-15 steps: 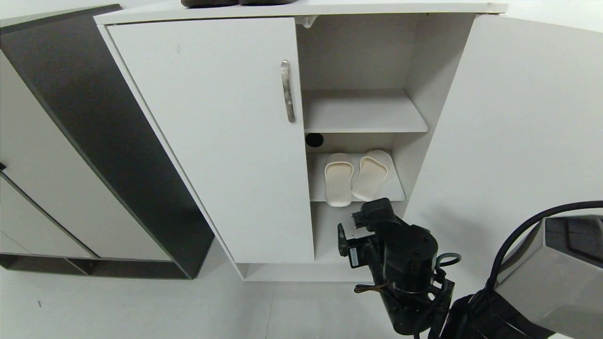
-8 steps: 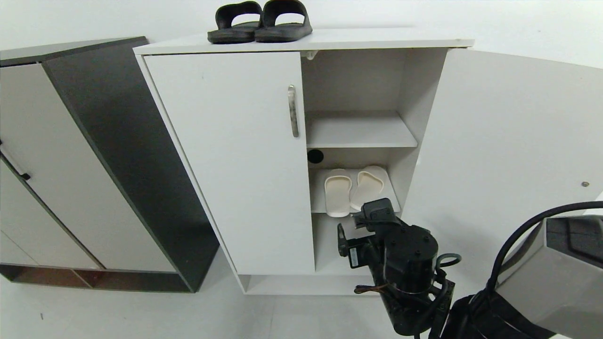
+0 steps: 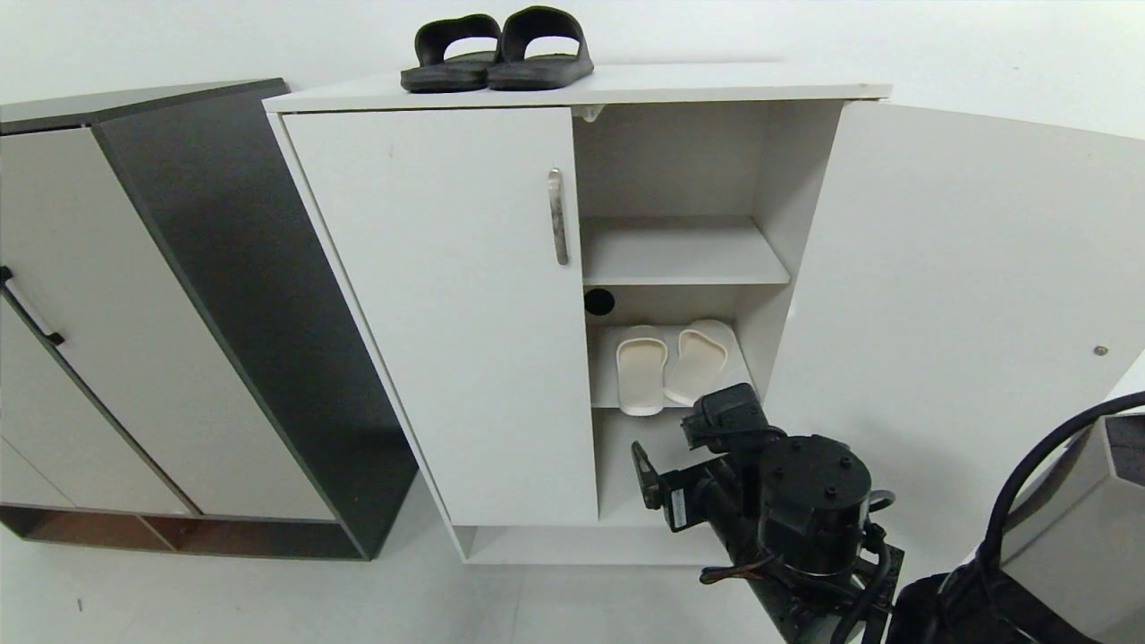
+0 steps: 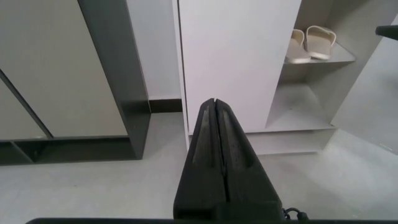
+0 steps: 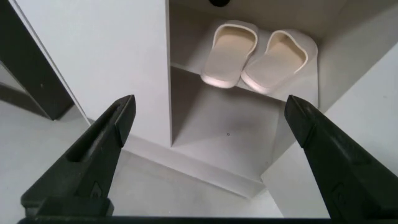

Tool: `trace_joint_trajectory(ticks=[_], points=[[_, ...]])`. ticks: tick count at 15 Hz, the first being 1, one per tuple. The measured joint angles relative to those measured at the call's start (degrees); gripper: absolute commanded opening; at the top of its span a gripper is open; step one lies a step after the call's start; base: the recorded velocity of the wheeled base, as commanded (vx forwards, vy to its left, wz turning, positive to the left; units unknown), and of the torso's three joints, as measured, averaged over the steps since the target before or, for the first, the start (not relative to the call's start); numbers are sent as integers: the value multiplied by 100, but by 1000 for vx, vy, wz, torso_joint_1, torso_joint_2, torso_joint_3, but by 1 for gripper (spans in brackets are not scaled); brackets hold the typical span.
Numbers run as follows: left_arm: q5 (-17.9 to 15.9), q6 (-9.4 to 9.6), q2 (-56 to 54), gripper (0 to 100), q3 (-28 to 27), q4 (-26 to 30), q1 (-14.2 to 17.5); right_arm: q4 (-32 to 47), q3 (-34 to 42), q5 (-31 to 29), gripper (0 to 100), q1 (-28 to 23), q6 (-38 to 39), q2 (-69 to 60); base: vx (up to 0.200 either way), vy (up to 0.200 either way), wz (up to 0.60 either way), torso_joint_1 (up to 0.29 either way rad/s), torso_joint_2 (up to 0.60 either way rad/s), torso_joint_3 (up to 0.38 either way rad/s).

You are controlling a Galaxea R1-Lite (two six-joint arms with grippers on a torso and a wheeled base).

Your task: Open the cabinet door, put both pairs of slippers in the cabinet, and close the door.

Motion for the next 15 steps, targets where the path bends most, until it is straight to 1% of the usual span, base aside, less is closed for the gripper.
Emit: trace_joint_trajectory(ticks=[3,15], points=[[1,-11,0,0,0,0,0,0,67,22,100,9,0,-44,0,0,0,0,0,0],[0,-13,0,0,0,0,0,-49,155,117,100,-37,-2,-46,0,200,0,4,2,3]])
